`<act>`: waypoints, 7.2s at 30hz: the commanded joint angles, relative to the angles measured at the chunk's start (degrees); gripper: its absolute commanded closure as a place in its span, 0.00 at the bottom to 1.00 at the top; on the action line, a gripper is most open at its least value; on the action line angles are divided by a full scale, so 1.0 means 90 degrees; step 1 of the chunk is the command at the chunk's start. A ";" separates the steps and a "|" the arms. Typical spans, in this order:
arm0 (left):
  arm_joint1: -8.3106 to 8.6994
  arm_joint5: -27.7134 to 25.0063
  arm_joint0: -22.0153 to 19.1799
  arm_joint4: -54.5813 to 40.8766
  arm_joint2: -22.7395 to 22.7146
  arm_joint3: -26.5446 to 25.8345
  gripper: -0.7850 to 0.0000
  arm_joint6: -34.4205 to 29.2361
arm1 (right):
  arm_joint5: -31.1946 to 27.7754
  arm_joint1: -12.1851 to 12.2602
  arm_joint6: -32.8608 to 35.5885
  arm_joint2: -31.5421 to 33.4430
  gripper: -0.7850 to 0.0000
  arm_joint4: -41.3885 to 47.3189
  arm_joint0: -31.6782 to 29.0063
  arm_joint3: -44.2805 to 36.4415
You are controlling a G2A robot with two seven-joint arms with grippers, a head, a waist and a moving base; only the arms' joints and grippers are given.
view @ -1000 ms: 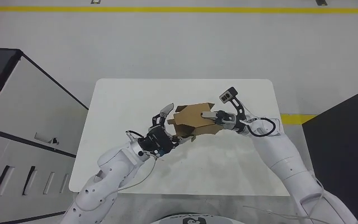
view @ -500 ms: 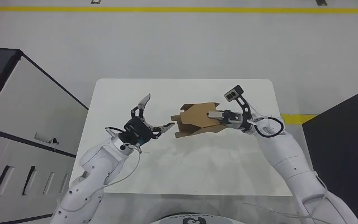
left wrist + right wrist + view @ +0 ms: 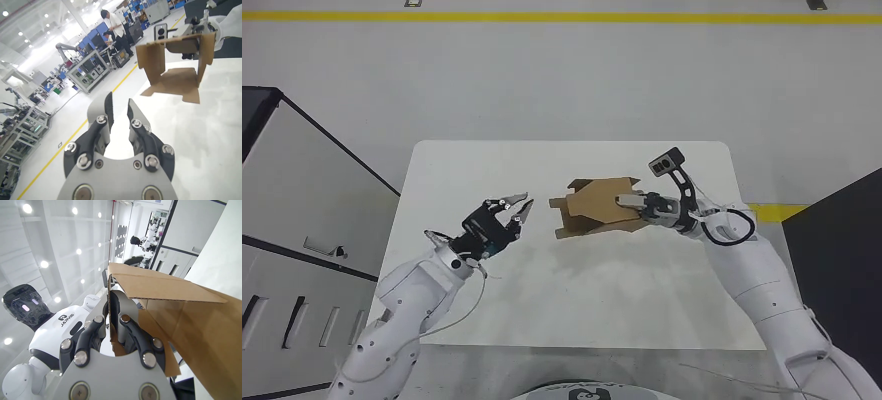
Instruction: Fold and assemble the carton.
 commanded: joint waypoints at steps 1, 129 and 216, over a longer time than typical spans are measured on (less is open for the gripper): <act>0.0002 -0.0212 -0.0032 -0.0223 -0.0011 0.0017 1.00 -0.0237 | -0.0026 0.0015 0.0013 0.0061 1.00 -0.0044 -0.0049 -0.0079; 0.0153 -0.1406 -0.1057 -0.0574 0.1536 0.0154 1.00 -0.0344 | 0.0239 -0.0205 0.0104 -0.0315 1.00 -0.0325 -0.0035 0.0011; 0.0270 -0.1096 -0.0868 -0.0657 0.1366 -0.0337 1.00 -0.0245 | -0.0134 -0.0192 -0.0244 0.0326 1.00 0.0069 -0.0464 -0.0114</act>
